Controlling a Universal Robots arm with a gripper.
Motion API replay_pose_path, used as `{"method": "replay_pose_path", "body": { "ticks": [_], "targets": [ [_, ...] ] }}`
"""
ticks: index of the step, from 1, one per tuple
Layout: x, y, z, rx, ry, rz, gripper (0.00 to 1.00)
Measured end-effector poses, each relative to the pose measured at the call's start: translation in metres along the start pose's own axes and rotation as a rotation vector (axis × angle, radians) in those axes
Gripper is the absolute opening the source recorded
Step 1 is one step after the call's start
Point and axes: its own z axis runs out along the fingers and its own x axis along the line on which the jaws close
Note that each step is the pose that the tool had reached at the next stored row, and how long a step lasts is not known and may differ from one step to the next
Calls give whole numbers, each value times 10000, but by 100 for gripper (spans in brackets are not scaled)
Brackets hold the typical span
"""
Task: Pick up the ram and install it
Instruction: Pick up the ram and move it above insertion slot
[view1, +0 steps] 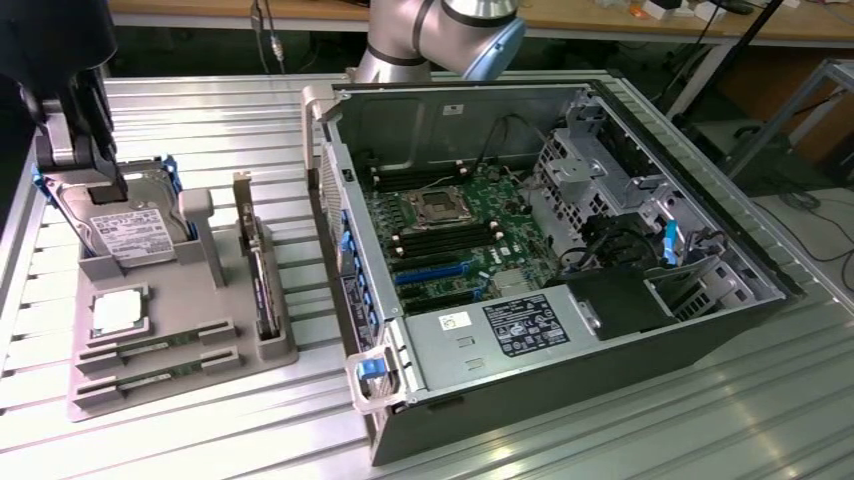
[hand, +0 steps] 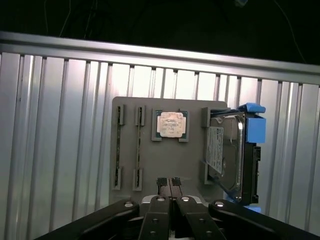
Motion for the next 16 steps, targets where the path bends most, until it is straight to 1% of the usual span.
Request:
{"method": "replay_pose_path", "body": {
  "ticks": [4,6,14,15,16],
  "targets": [
    [0,0,5,3,0,-1,11],
    [1,-1,30,3,-1,-1,11],
    [32,-9,201,2,0,-1,11],
    [41,-10,225,2,0,-1,11],
    [56,-11,272,2,0,-1,11]
  ]
}}
